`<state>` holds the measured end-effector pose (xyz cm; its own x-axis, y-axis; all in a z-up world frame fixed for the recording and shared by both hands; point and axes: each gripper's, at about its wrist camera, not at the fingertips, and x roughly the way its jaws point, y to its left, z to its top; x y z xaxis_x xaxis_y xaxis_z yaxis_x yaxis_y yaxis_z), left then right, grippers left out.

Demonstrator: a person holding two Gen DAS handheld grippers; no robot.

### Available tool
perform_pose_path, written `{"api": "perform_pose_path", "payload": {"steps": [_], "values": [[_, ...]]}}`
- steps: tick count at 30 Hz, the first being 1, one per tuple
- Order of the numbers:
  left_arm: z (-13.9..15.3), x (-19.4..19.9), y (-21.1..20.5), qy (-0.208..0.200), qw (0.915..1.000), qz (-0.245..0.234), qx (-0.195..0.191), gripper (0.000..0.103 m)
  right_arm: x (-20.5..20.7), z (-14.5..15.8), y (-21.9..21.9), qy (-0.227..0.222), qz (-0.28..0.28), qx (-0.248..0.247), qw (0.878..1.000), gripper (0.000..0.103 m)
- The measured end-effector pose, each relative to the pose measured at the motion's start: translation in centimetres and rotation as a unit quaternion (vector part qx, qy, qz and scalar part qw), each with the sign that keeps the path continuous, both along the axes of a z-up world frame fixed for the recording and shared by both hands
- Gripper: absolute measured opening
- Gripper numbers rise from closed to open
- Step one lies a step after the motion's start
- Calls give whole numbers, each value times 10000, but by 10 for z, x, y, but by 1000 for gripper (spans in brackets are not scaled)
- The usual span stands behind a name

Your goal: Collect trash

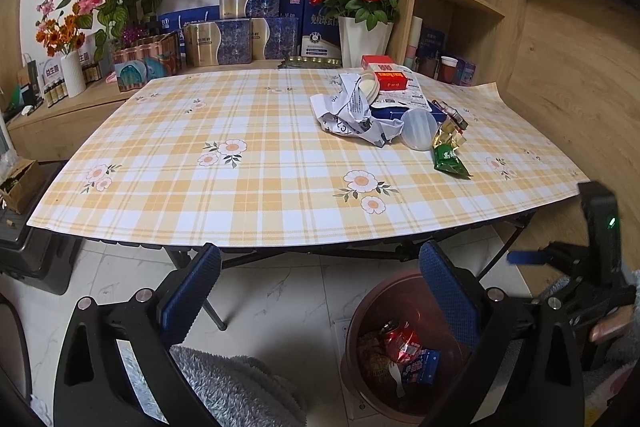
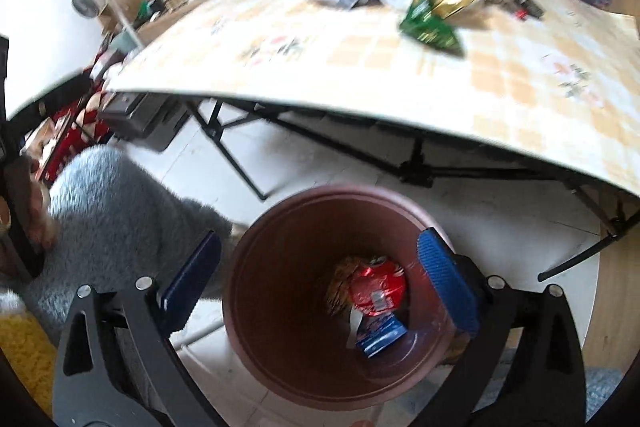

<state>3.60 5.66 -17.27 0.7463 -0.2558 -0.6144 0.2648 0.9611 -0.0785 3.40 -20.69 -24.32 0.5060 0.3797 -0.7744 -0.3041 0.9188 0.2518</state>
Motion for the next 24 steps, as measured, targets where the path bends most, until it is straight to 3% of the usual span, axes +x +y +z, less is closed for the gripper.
{"api": "perform_pose_path", "payload": {"steps": [7, 18, 24], "values": [[7, 4, -2, -25, 9999, -120, -71, 97, 6, 28, -34, -427, -849, -114, 9954, 97], [52, 22, -15, -888, 9957, -107, 254, 97, 20, 74, -66, -1017, -936, 107, 9903, 97], [63, 45, -24, -788, 9964, -195, 251, 97, 34, 83, -80, -816, -961, 200, 9918, 97]]}}
